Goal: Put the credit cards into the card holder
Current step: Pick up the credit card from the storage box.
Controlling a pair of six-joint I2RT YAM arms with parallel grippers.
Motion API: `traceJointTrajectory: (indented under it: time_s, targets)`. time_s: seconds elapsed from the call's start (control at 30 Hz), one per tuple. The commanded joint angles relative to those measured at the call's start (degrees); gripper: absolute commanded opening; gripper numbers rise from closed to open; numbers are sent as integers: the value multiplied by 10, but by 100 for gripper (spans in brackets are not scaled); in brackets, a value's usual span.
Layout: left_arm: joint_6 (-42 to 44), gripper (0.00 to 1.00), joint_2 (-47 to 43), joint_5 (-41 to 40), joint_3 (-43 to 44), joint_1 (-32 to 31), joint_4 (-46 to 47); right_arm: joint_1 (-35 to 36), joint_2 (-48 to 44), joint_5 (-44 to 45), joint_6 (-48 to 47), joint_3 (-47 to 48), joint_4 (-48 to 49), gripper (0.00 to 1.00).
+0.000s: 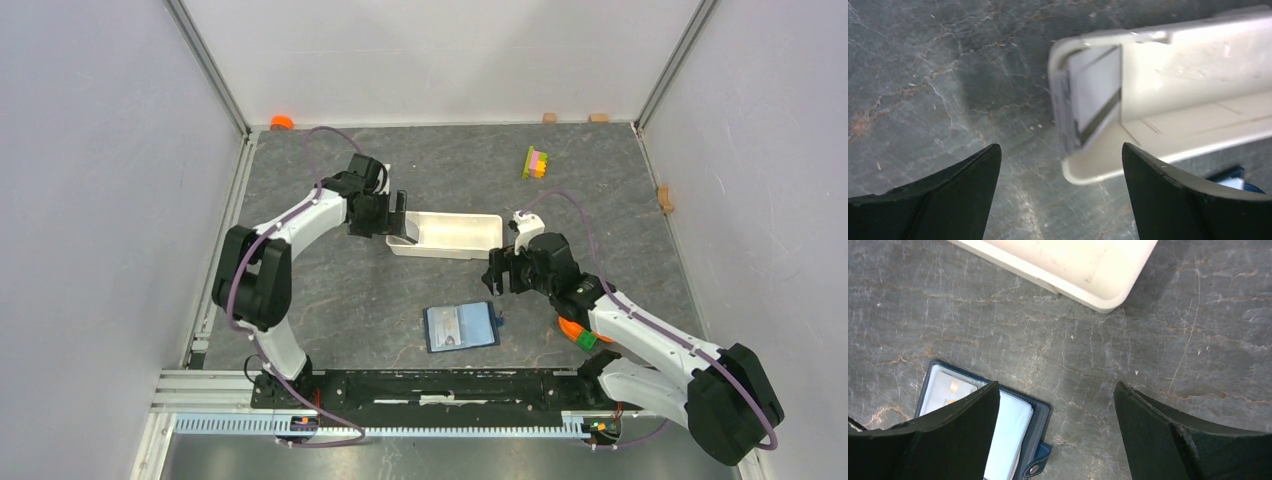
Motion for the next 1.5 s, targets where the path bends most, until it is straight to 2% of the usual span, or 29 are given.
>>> traceJointTrajectory:
  time_s: [0.0, 0.37, 0.63, 0.97, 1.47]
  targets:
    - [38, 96, 45, 38, 30, 29, 12, -12, -21, -47, -10, -23, 41, 89]
    - [33, 95, 84, 111, 29, 55, 58, -30, -22, -92, 7, -56, 78, 89]
    - [18, 92, 93, 127, 31, 67, 74, -33, -14, -106, 16, -64, 88, 88]
    - [9, 89, 85, 90, 34, 96, 65, -34, -12, -115, 27, -75, 98, 88]
    - [16, 89, 44, 83, 37, 117, 46, -34, -12, -121, 34, -77, 97, 88]
